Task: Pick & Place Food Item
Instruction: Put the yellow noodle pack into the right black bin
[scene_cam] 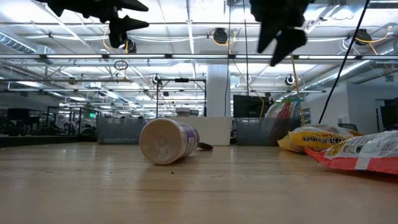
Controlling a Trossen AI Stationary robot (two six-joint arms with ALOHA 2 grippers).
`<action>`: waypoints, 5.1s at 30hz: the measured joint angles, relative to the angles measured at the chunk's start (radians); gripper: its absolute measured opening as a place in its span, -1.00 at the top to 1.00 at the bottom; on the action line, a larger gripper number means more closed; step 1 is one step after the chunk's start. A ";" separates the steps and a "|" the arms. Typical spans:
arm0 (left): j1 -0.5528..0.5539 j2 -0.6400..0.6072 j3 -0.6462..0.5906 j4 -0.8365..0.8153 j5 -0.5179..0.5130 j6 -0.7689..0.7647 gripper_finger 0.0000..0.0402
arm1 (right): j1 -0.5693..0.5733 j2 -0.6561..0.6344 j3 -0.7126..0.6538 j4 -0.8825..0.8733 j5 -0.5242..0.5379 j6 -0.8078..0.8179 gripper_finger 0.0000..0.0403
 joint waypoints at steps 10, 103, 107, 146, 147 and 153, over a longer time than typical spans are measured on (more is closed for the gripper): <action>-0.005 0.251 -0.001 0.021 0.158 -0.110 0.15 | 0.068 -0.072 -0.079 -0.291 0.003 0.241 -0.68; -0.039 0.344 -0.001 0.577 0.005 -0.291 0.15 | 0.486 -0.638 -0.947 0.702 0.208 0.859 1.00; -0.038 0.343 -0.001 0.577 0.000 -0.286 0.15 | 0.420 -0.638 -0.853 0.582 0.113 0.752 1.00; -0.247 0.594 0.554 -0.166 -0.251 0.358 0.15 | -0.135 -0.249 -0.395 0.935 -0.101 0.334 1.00; -0.261 0.610 0.590 -0.202 -0.306 0.397 0.15 | -0.148 -0.243 -0.395 0.953 -0.101 0.337 1.00; -0.323 0.667 0.710 -0.252 -0.543 0.563 0.15 | -0.185 -0.209 -0.394 1.119 -0.101 0.359 1.00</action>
